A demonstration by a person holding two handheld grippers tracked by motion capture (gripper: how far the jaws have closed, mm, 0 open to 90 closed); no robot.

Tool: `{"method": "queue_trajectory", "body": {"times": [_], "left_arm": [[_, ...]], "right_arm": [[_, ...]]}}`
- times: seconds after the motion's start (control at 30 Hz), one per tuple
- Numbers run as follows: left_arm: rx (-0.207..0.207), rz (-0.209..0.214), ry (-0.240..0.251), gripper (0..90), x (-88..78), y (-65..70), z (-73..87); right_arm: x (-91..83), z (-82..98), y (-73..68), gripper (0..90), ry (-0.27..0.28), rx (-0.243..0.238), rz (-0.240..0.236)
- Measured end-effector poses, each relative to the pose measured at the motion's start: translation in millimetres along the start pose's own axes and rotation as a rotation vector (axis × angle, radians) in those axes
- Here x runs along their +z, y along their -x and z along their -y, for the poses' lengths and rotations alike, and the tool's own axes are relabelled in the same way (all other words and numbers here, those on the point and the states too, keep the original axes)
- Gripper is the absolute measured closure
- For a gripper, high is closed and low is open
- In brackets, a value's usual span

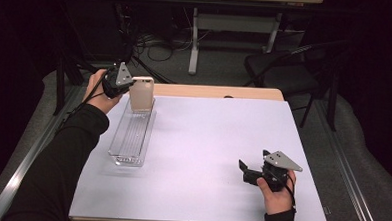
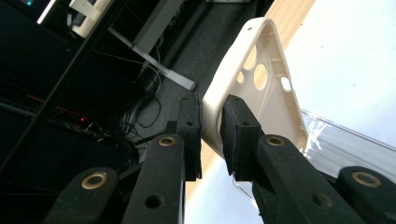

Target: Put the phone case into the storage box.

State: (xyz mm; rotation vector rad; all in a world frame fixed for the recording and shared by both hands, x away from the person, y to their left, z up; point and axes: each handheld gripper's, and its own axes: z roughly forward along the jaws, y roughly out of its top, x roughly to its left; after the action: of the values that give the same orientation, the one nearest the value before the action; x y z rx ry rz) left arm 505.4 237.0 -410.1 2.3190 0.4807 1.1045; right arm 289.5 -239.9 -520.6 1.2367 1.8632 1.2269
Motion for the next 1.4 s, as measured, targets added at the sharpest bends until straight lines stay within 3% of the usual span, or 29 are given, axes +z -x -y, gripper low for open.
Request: {"method": "queue_trajectory", "body": {"times": [0.2,0.67,0.83,1.17,1.4], "left_arm": [[-0.013,0.007,-0.003,79.0,6.9,3.8,4.3],[0.003,-0.002,-0.011,79.0,16.5,7.1,6.9],[0.027,-0.010,-0.015,79.0,18.6,7.7,6.7],[0.112,-0.042,-0.046,78.8,22.6,8.1,4.9],[0.102,-0.053,-0.068,78.5,26.8,3.6,7.0]], "right_arm": [[0.0,1.2,0.9,0.0,0.002,0.009,-0.004],[-0.2,3.1,0.8,0.0,0.014,-0.008,0.010],[-0.3,3.1,0.6,0.0,0.014,-0.010,0.011],[1.5,4.5,-1.2,0.0,0.017,-0.010,0.009],[2.0,5.7,-2.2,0.0,0.006,-0.017,-0.001]]}}
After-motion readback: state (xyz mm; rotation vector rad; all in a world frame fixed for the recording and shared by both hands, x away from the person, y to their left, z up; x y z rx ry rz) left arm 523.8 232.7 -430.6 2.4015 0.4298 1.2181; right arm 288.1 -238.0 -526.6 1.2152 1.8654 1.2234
